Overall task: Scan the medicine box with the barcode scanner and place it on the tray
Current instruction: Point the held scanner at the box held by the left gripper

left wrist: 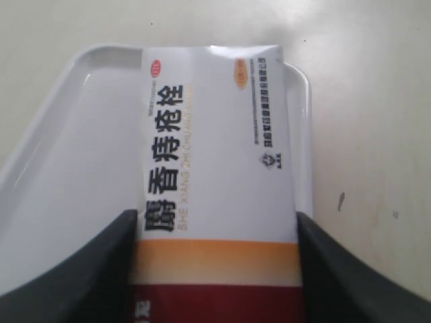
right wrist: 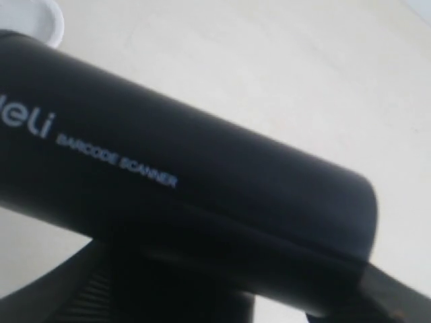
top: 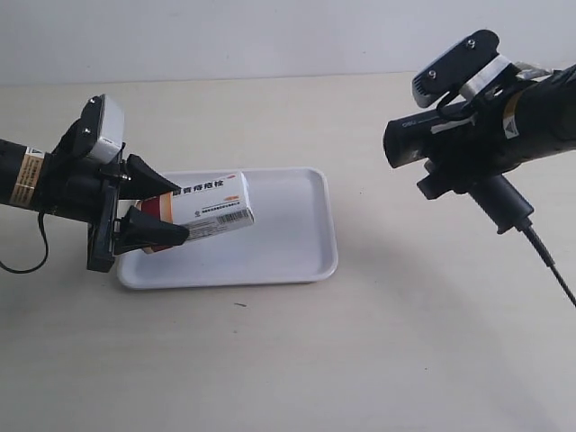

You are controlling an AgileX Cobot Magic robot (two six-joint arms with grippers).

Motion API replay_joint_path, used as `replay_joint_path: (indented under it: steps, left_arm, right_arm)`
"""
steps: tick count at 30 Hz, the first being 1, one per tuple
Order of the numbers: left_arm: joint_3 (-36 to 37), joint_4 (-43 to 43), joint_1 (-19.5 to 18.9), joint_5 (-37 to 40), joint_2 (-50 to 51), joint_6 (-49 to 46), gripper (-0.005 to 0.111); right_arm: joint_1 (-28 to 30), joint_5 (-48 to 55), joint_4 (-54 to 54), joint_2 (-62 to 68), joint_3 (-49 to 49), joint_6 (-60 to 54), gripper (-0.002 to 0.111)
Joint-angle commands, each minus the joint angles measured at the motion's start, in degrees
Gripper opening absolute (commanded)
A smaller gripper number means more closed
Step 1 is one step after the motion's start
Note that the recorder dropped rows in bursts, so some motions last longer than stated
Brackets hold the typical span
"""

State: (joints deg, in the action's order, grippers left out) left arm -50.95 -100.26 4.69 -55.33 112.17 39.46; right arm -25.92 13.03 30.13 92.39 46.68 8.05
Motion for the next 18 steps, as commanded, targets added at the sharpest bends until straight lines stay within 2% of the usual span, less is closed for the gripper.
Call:
replay_joint_path:
  steps: [1, 7, 18]
  left_arm:
    - [-0.35, 0.31, -0.11, -0.95, 0.06, 0.17, 0.0]
    - [-0.35, 0.31, 0.09, -0.92, 0.06, 0.17, 0.0]
    - [-0.35, 0.31, 0.08, 0.09, 0.06, 0.3, 0.0]
  right_arm:
    - [-0.28, -2.72, 0.42, 3.99, 0.64, -0.6, 0.0]
    - [-4.12, -6.45, 0.58, 6.48, 0.77, -0.6, 0.0]
    - [-4.78, 4.92, 2.4, 7.0, 7.48, -0.6, 0.0]
